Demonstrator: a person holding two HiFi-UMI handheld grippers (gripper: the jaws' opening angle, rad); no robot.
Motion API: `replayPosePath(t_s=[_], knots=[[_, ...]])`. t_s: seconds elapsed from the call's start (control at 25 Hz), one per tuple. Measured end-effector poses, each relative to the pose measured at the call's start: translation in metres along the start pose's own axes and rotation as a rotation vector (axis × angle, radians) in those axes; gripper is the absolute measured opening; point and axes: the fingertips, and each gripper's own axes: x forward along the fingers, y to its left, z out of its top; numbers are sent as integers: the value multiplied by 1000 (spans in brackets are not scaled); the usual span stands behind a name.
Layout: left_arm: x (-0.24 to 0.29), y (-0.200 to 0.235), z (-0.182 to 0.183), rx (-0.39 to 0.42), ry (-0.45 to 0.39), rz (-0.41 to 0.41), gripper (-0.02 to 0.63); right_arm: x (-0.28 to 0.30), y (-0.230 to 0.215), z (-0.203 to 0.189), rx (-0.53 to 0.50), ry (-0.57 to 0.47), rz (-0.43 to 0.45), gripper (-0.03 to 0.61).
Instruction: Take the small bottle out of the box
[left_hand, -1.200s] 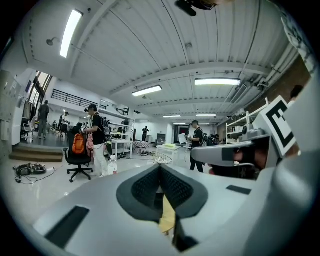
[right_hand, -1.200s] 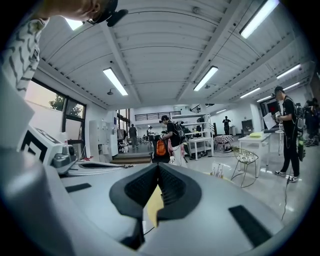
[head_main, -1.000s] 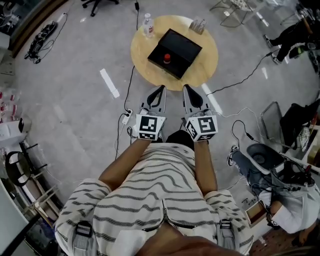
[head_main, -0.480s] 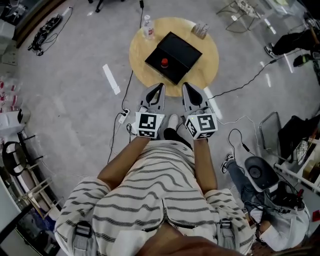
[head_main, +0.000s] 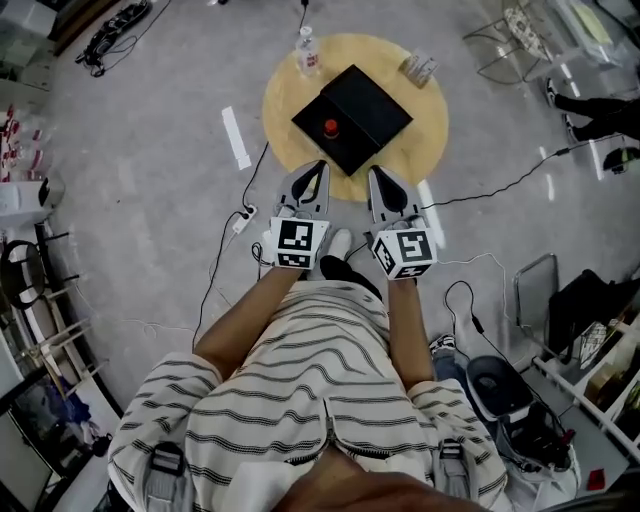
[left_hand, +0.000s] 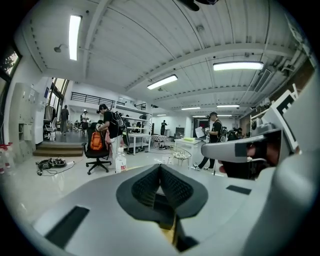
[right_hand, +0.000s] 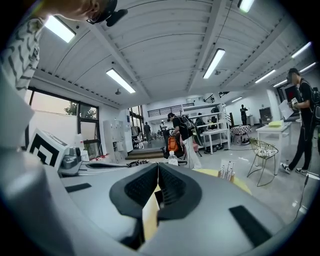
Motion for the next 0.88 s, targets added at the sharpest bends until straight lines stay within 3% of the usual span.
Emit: replayPosePath(t_s=[0.44, 0.88], knots=[[36, 18, -24, -15, 65, 70, 23, 13, -2, -10, -12, 50, 57, 11], [73, 37, -73, -50, 158, 31, 26, 21, 0, -28, 28, 85, 17, 11]])
